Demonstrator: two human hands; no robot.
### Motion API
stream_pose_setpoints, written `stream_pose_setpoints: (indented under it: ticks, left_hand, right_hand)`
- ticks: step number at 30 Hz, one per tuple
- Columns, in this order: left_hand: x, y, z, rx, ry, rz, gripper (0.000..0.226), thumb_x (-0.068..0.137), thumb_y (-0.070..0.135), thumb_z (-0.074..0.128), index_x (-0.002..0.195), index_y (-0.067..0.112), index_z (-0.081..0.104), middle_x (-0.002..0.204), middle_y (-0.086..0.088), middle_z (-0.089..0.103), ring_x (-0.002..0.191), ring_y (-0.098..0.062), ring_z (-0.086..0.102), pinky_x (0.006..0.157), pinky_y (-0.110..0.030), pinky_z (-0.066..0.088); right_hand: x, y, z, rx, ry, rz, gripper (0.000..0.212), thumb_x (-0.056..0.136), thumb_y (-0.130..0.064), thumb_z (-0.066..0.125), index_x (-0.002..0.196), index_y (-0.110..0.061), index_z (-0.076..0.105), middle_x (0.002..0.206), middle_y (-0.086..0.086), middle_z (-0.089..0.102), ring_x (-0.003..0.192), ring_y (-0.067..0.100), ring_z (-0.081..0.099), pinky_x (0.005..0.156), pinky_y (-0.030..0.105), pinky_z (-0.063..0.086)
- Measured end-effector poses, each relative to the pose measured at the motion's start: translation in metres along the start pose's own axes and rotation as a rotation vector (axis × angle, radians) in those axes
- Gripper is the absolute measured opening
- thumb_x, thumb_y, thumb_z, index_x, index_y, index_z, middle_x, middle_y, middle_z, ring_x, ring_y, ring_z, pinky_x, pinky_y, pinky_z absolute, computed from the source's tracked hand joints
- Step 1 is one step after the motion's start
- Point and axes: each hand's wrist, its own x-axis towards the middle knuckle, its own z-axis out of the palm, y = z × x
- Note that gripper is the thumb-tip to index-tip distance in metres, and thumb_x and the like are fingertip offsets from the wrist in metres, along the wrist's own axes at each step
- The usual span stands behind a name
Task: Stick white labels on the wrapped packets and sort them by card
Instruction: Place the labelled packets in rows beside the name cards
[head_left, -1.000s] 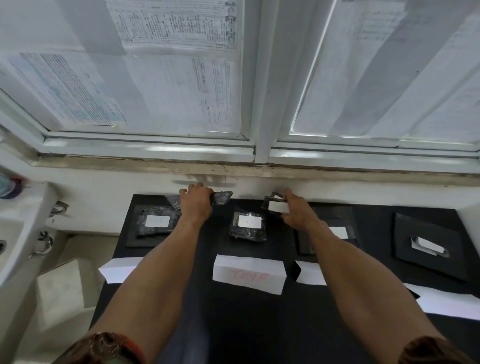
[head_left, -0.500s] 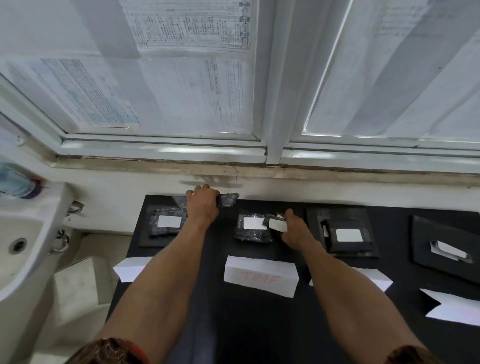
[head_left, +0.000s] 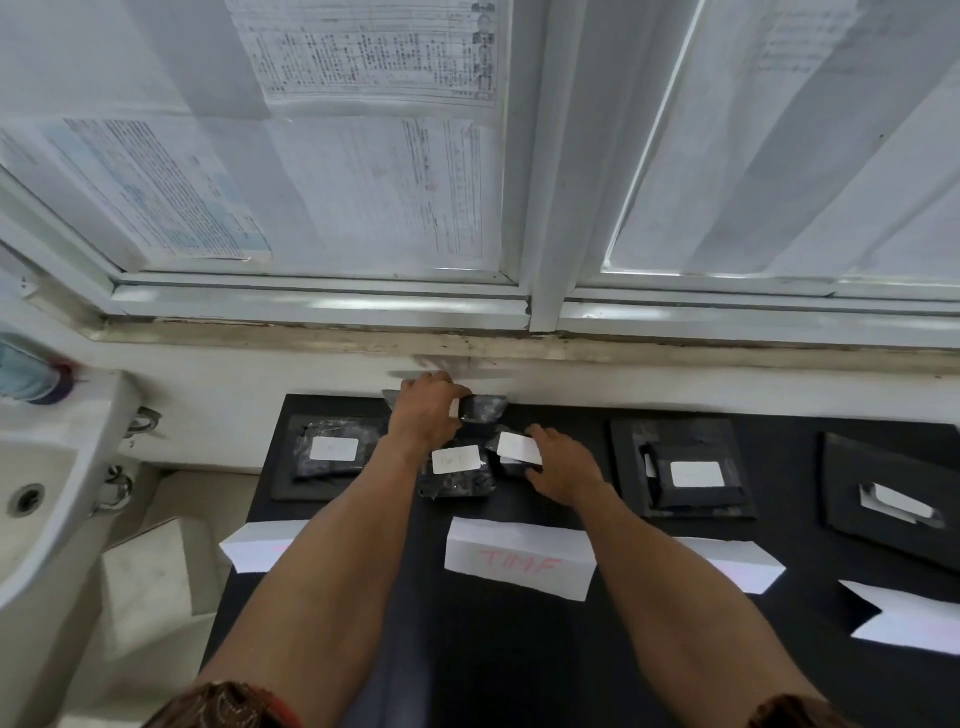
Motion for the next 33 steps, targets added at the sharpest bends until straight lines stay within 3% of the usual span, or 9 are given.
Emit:
stream_pose_setpoints:
  ticks: [4, 7, 11, 13, 16, 20, 25, 28, 33]
  left_hand:
    - [0.004, 0.025, 0.008, -0.032, -0.050, 0.134, 0.052, 0.083, 0.027, 0.068, 0.133, 0.032, 0.056, 0.133, -0.001, 0.055, 0.127, -0.024, 0.044, 0.105, -0.042, 0.034]
    - [0.006, 0.043, 0.017, -0.079, -0.047, 0.180, 0.051, 0.081, 0.031, 0.067, 0.131, 0.031, 0.058, 0.126, -0.001, 0.057, 0.120, -0.023, 0.048, 0.102, -0.039, 0.036]
    - [0.008, 0.064, 0.027, -0.086, -0.042, 0.207, 0.050, 0.081, 0.030, 0.070, 0.130, 0.030, 0.059, 0.127, -0.001, 0.057, 0.121, -0.021, 0.047, 0.104, -0.039, 0.035]
    - [0.010, 0.074, 0.035, -0.083, -0.064, 0.213, 0.050, 0.082, 0.030, 0.070, 0.131, 0.030, 0.058, 0.128, -0.001, 0.055, 0.122, -0.021, 0.046, 0.107, -0.039, 0.033]
    - [0.011, 0.087, 0.043, -0.061, -0.132, 0.229, 0.052, 0.085, 0.033, 0.068, 0.134, 0.030, 0.054, 0.130, -0.002, 0.053, 0.124, -0.022, 0.044, 0.107, -0.040, 0.033]
    - [0.009, 0.095, 0.054, -0.003, -0.170, 0.227, 0.057, 0.085, 0.030, 0.069, 0.138, 0.025, 0.050, 0.134, -0.004, 0.049, 0.126, -0.024, 0.042, 0.108, -0.042, 0.032]
    - [0.003, 0.079, 0.054, -0.070, -0.171, 0.153, 0.081, 0.077, 0.033, 0.077, 0.147, 0.022, 0.037, 0.140, -0.004, 0.045, 0.131, -0.024, 0.039, 0.110, -0.042, 0.030]
    - [0.001, 0.062, 0.047, -0.025, -0.155, 0.141, 0.063, 0.081, 0.033, 0.073, 0.138, 0.024, 0.050, 0.133, -0.002, 0.054, 0.126, -0.023, 0.046, 0.105, -0.041, 0.033]
    - [0.005, 0.072, 0.043, -0.016, -0.027, 0.160, 0.039, 0.082, 0.036, 0.069, 0.119, 0.023, 0.065, 0.118, -0.002, 0.063, 0.115, -0.022, 0.053, 0.101, -0.039, 0.035]
  right_hand:
    - [-0.005, 0.009, -0.002, -0.025, 0.033, 0.006, 0.058, 0.084, -0.030, 0.063, 0.138, -0.020, 0.042, 0.133, 0.004, 0.054, 0.117, 0.028, 0.054, 0.094, 0.036, 0.046]
    - [-0.004, 0.010, -0.005, 0.051, 0.039, 0.114, 0.062, 0.078, -0.028, 0.072, 0.134, -0.017, 0.047, 0.131, 0.006, 0.057, 0.118, 0.026, 0.054, 0.097, 0.035, 0.046]
    - [-0.010, 0.022, -0.017, 0.173, -0.040, 0.285, 0.119, 0.066, -0.015, 0.084, 0.153, -0.011, 0.003, 0.149, 0.012, 0.034, 0.134, 0.032, 0.037, 0.108, 0.044, 0.038]
    - [-0.015, 0.037, -0.024, 0.197, -0.021, 0.404, 0.119, 0.072, -0.009, 0.079, 0.151, -0.010, -0.010, 0.153, 0.016, 0.026, 0.136, 0.034, 0.035, 0.110, 0.043, 0.037]
    - [-0.021, 0.055, -0.032, 0.310, 0.052, 0.486, 0.112, 0.078, -0.002, 0.070, 0.151, -0.014, -0.014, 0.150, 0.020, 0.031, 0.131, 0.034, 0.041, 0.108, 0.043, 0.039]
    - [-0.027, 0.059, -0.038, 0.304, 0.103, 0.417, 0.108, 0.079, 0.001, 0.068, 0.152, -0.018, -0.009, 0.149, 0.018, 0.033, 0.133, 0.032, 0.040, 0.109, 0.043, 0.039]
    - [-0.029, 0.041, -0.035, 0.208, 0.162, 0.279, 0.108, 0.076, -0.002, 0.069, 0.152, -0.025, -0.003, 0.145, 0.013, 0.037, 0.129, 0.029, 0.043, 0.103, 0.040, 0.044]
    - [-0.027, 0.016, -0.034, 0.215, 0.149, 0.181, 0.103, 0.075, 0.000, 0.066, 0.153, -0.027, 0.003, 0.147, 0.011, 0.034, 0.130, 0.028, 0.040, 0.104, 0.039, 0.043]
    - [-0.027, 0.003, -0.026, 0.020, 0.096, -0.056, 0.096, 0.070, -0.017, 0.067, 0.151, -0.026, 0.015, 0.147, 0.005, 0.036, 0.132, 0.026, 0.036, 0.107, 0.044, 0.037]
